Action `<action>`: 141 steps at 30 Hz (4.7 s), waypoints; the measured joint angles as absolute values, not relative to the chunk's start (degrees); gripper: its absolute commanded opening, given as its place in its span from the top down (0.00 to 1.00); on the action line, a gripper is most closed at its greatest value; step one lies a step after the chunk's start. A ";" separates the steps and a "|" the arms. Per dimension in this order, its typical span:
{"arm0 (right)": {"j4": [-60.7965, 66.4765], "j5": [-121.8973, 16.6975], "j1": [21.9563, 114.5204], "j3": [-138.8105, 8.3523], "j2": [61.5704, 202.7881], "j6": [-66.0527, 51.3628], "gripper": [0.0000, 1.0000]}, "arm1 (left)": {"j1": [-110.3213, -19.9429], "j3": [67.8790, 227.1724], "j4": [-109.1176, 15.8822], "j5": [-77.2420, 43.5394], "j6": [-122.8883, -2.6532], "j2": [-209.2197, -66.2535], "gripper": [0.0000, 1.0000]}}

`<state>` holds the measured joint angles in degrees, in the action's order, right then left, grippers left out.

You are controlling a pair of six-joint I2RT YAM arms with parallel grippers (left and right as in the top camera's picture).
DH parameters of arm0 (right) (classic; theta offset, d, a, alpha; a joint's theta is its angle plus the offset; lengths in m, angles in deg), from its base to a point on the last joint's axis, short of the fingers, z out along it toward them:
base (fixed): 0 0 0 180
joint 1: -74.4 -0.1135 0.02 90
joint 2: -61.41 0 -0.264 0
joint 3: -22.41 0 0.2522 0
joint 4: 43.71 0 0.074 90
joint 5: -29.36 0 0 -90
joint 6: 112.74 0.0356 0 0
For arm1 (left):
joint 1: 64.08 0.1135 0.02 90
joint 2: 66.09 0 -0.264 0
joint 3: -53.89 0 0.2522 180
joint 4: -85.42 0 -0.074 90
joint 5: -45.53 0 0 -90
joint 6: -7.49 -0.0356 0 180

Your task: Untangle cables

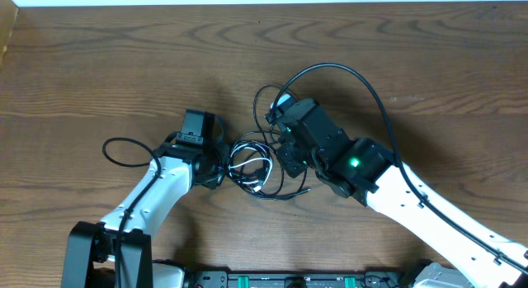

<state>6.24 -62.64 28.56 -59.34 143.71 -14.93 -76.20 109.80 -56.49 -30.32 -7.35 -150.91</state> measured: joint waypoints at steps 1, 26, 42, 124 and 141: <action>6.33 -62.64 28.58 -59.34 143.71 -14.84 0.96 | -76.12 109.80 -56.46 -30.47 -8.18 -150.80 0.93; -1.72 -50.16 35.44 -59.32 151.95 6.80 0.61 | -75.85 117.56 -58.80 -26.71 -30.50 -117.95 0.92; -10.85 -41.94 30.52 -59.32 161.96 8.68 0.57 | -75.85 117.56 -61.58 -24.17 -29.49 -117.95 0.93; 2.24 -52.06 36.97 -59.12 161.09 -6.62 0.48 | -75.81 117.82 -45.03 -36.30 -33.27 -121.88 0.47; 2.54 -57.57 39.49 -59.12 165.83 5.22 0.55 | -75.81 117.82 -43.70 -36.30 -33.30 -121.88 0.47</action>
